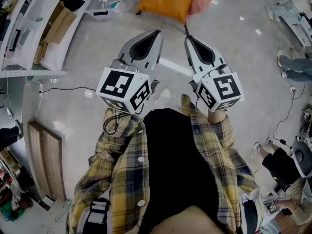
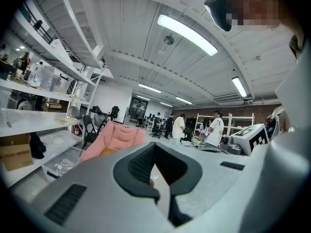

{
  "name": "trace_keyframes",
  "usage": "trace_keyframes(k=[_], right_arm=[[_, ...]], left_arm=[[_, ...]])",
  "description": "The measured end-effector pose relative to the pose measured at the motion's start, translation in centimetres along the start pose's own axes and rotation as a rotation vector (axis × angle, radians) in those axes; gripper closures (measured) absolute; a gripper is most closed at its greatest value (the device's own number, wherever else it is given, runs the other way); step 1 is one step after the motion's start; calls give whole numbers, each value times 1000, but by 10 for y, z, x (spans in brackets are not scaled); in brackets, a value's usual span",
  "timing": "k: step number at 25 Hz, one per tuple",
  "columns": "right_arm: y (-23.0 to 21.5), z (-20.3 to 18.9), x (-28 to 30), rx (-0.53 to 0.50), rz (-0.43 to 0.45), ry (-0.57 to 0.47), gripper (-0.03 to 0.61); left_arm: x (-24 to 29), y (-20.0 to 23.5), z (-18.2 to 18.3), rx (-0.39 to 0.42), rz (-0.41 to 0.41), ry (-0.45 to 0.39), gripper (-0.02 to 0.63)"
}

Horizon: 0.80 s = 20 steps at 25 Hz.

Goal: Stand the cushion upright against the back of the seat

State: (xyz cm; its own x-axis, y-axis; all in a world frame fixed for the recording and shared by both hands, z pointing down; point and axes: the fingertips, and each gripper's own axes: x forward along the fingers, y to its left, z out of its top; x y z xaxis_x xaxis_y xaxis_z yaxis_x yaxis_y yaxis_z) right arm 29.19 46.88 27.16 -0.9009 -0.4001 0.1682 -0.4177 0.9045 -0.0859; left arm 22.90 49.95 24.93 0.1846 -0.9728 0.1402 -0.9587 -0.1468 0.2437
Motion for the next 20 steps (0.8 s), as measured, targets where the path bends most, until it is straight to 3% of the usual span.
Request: trace_keyframes(k=[8, 20], right_arm=[[2, -1, 67, 18, -21, 27, 560], [4, 15, 210, 82, -163, 13, 560]], left_arm=[[17, 70, 10, -7, -14, 22, 609], [41, 214, 39, 35, -103, 117, 610]])
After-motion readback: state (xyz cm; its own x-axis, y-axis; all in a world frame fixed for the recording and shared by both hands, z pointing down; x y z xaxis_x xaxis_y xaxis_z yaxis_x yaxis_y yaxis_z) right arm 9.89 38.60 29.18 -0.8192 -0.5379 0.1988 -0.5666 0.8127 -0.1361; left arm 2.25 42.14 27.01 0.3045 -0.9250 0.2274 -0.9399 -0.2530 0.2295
